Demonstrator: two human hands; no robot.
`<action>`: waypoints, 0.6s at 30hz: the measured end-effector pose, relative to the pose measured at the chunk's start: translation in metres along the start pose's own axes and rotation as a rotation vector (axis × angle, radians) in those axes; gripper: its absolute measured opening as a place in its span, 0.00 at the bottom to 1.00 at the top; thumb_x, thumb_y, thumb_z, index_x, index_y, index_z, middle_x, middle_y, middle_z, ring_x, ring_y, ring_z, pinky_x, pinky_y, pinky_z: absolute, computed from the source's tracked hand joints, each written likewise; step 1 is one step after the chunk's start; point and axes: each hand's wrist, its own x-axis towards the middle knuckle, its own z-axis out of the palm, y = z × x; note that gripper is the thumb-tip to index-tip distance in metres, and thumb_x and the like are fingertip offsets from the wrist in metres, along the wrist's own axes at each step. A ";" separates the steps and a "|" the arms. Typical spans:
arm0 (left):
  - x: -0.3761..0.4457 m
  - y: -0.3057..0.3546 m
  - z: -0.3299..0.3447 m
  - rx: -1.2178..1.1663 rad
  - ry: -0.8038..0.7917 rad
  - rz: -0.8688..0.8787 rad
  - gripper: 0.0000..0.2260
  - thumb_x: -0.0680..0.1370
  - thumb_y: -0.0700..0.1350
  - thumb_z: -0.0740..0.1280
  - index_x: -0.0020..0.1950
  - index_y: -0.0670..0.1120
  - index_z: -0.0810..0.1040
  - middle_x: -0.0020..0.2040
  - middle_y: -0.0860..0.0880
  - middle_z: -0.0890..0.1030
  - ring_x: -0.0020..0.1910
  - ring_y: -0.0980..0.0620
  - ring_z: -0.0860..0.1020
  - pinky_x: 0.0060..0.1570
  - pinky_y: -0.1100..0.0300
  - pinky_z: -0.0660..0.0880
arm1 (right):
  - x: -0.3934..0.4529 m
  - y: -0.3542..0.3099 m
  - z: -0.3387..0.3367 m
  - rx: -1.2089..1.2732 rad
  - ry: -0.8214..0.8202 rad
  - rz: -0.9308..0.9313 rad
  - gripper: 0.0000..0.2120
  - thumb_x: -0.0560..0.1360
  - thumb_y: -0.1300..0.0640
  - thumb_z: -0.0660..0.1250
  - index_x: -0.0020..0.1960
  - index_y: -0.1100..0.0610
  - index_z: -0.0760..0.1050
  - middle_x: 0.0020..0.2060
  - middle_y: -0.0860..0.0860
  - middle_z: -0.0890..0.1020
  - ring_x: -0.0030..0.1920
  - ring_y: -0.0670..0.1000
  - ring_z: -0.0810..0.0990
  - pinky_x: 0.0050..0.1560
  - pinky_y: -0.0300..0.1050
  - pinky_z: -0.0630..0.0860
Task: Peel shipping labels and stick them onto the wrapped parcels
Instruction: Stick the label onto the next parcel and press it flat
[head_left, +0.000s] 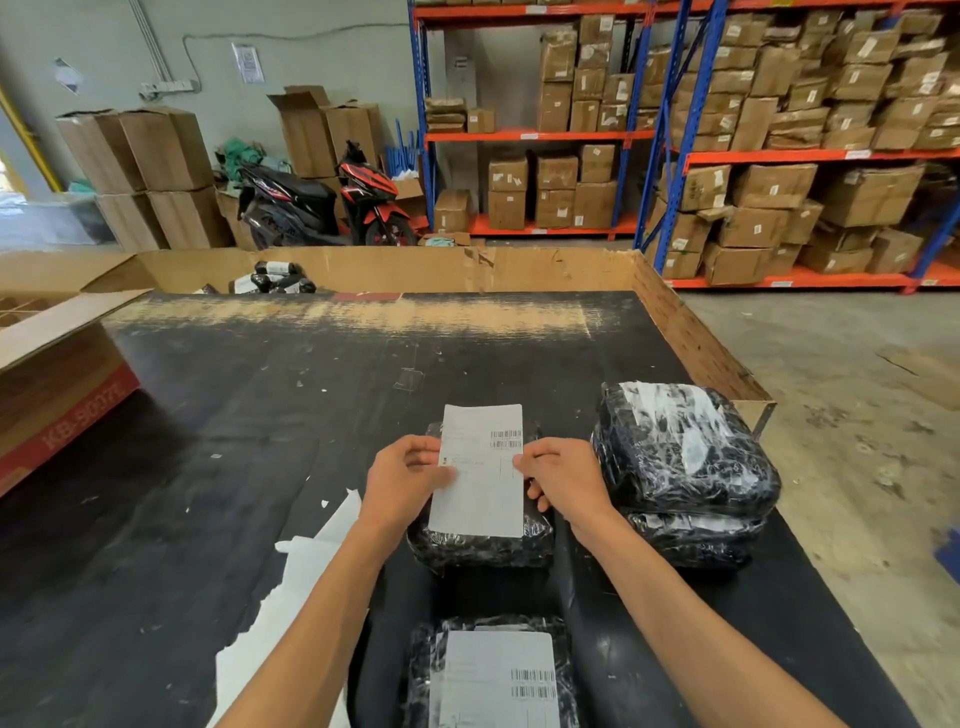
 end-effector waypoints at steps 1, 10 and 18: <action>0.000 -0.001 0.000 0.013 0.008 0.004 0.11 0.71 0.34 0.74 0.51 0.43 0.80 0.48 0.43 0.85 0.47 0.45 0.85 0.51 0.48 0.82 | 0.001 0.001 0.001 -0.001 0.001 -0.002 0.03 0.75 0.61 0.73 0.49 0.59 0.84 0.34 0.56 0.85 0.26 0.48 0.77 0.27 0.39 0.74; -0.005 0.002 0.014 0.301 0.141 0.182 0.12 0.69 0.36 0.75 0.48 0.46 0.78 0.40 0.53 0.83 0.37 0.57 0.80 0.33 0.74 0.74 | -0.006 -0.001 0.001 -0.076 0.038 -0.085 0.05 0.76 0.59 0.72 0.50 0.58 0.85 0.28 0.50 0.83 0.20 0.44 0.76 0.24 0.36 0.74; -0.009 0.005 0.022 0.588 0.235 0.221 0.34 0.70 0.45 0.76 0.72 0.49 0.65 0.62 0.48 0.76 0.60 0.46 0.74 0.47 0.53 0.74 | -0.014 0.003 0.003 -0.118 0.036 -0.213 0.13 0.78 0.61 0.69 0.62 0.57 0.82 0.34 0.48 0.86 0.25 0.42 0.78 0.26 0.37 0.77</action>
